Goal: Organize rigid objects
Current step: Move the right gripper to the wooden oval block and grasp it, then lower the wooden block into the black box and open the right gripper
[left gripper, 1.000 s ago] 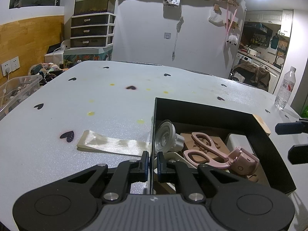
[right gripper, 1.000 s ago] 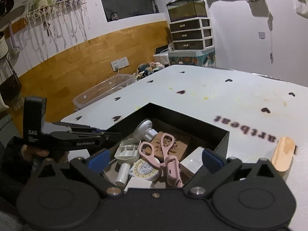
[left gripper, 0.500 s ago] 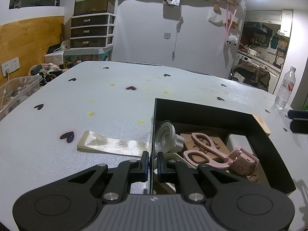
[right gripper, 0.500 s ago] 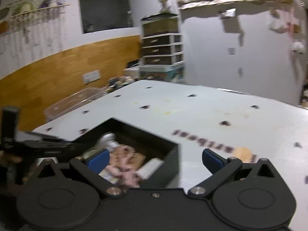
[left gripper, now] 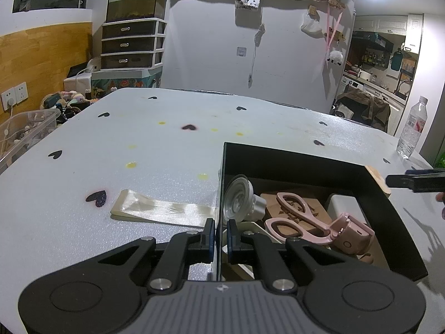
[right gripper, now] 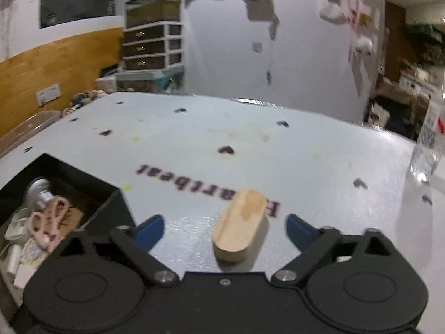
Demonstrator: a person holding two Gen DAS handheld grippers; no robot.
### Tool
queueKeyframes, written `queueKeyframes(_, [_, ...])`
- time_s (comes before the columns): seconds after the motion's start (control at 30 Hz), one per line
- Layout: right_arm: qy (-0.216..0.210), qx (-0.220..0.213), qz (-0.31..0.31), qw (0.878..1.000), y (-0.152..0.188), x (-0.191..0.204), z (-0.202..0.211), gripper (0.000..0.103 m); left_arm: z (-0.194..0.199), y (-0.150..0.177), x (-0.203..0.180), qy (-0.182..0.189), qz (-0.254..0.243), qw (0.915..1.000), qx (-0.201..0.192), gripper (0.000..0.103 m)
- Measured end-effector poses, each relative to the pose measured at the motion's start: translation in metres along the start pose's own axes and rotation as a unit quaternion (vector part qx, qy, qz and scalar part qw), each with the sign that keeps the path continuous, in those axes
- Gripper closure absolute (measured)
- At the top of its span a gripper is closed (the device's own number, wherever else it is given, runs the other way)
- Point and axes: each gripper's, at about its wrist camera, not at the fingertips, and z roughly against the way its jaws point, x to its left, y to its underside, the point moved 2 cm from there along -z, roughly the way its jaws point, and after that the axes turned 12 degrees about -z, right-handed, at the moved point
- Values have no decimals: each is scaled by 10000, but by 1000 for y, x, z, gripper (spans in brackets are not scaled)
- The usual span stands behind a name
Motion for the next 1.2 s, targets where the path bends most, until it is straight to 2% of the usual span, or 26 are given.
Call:
queueKeyframes(0.17, [189,167,-367,9990,-4,-7,-26,29,0,0,0,0,-5,10000,2,95])
queueKeyframes(0.23, [290,275,-468,9981,-5,-8,-38,40,0,0,0,0,-7,10000,2,95])
queueKeyframes(0.3, [348,376,-537,9972,-5,-8,-46,45,0,0,0,1,-4,10000,1,95])
queueKeyframes(0.5, [448,400,-398,9974,-5,-5,-59,49,0,-1,0,-1,8,10000,15,95])
queueKeyframes(0.63, [443,424,-228,9979,-6,-4,-58,59,-1,-2,-1,19,20,10000,1,95])
queueKeyframes(0.73, [412,447,-196,9980,-5,-4,-54,62,-1,-2,-1,18,31,10000,8,95])
queueKeyframes(0.93, [58,426,109,9990,-1,3,-31,62,-3,-2,1,42,34,10000,38,95])
queueKeyframes(1.1, [-669,143,419,9968,-14,23,13,62,-4,-3,1,32,19,10000,62,95])
queueKeyframes(1.2, [-1263,64,823,9886,-19,48,39,62,-4,-3,2,44,39,10000,65,95])
